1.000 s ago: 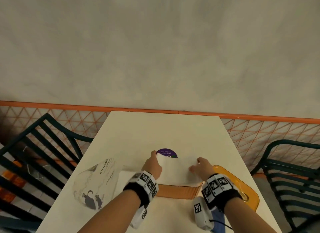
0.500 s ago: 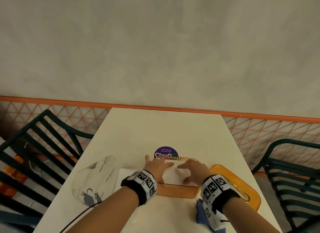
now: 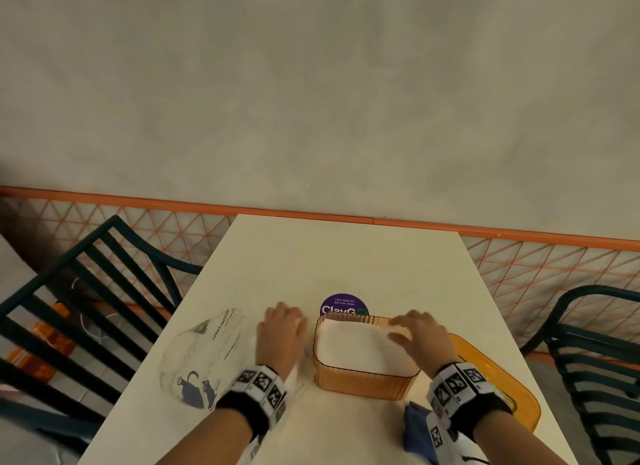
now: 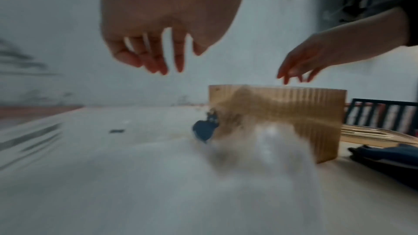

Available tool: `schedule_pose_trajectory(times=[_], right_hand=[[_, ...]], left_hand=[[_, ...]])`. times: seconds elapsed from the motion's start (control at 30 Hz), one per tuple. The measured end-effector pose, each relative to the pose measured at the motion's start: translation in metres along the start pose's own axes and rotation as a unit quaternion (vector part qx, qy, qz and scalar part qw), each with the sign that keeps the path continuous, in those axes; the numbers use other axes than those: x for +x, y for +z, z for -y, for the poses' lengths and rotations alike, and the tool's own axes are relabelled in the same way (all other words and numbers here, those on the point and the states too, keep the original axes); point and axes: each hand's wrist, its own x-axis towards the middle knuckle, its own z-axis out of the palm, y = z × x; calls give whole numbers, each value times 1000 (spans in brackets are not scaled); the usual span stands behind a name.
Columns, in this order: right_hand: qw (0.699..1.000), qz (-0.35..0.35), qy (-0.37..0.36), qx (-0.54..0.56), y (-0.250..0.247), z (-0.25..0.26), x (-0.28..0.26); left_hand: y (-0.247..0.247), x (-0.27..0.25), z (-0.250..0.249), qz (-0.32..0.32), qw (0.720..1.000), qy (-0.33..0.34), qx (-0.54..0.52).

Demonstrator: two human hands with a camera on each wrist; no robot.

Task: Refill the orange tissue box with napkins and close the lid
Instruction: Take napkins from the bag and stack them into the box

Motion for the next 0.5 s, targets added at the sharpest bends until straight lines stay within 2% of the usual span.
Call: schedule_pose_trajectory(times=[0.07,0.13,0.17,0.23,0.3,0.5], right_hand=[[996,-45,55,45,3,-7,-3],[990,-15,120,73,9,-10,-5],[986,7,142,80,12,-10,-5],[982,44,163,86,18,-9,-5],[980,59,169,88,24,-8,-5],[982,44,165,81,28,-6,-7]], left_hand=[[5,-5,31,55,986,-157,21],[19,-10,54,152,956,-249,35],[26,-14,61,185,947,-261,42],[39,-21,69,204,942,-260,54],[45,-27,70,198,943,-261,62],[45,-29,56,140,950,-253,114]])
